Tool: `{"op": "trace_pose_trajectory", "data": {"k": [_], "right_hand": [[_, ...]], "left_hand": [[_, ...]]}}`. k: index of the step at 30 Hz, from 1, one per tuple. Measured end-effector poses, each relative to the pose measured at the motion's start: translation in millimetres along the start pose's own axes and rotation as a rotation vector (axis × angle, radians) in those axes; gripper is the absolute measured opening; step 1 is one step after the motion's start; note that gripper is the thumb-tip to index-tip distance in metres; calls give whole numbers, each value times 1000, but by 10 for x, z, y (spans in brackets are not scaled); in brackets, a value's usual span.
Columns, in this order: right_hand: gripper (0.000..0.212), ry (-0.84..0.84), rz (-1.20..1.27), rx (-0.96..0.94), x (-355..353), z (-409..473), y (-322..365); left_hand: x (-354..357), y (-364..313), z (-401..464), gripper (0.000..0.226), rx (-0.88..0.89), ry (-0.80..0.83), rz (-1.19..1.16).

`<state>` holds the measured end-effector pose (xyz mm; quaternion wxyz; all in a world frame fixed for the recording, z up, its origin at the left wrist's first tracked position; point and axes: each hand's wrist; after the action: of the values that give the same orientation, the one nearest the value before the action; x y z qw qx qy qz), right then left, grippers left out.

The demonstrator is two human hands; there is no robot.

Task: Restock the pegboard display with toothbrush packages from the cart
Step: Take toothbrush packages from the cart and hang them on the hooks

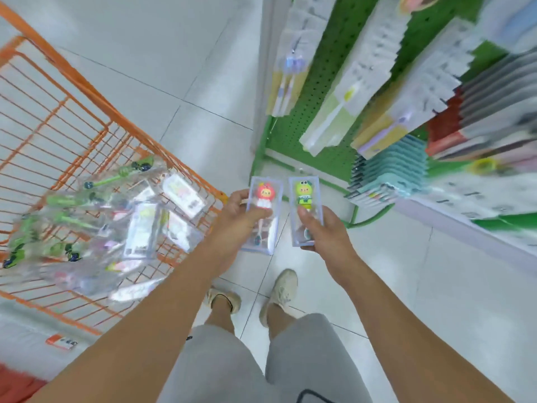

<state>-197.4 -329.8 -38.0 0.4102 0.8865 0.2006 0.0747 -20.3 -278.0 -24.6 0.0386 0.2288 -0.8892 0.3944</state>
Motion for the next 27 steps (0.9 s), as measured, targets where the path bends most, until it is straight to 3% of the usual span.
{"op": "trace_pose_trajectory", "data": {"k": [4,8,13,18,25,27], "right_hand": [[30,-34,51,55,-473,314,-559],[24,-25,131,68,-669,825,-990],[21,-50,331,-98,-727,1312,-1129],[18,-71,566,-212,-886,1504,-1263],[34,-103,540,-228,-1193,1709,-1486],[30,-91,505,-242,-1260,1779,-1479]], "left_hand": [[406,431,445,41,-87,-30,82],[517,790,1023,26,-116,-26,52],[553,831,1617,7,-78,22,17],[738,873,2004,20,-37,128,66],[920,1138,2187,28,54,181,65],[968,1149,2219,27,68,177,58]]}}
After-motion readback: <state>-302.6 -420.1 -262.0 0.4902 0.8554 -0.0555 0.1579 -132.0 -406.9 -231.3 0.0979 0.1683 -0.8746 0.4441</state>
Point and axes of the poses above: each hand's wrist, its own z-axis towards the middle knuckle, its own x-axis out of the palm, y = z × x, and after that the axes turned 7 degrees about y, right-handed
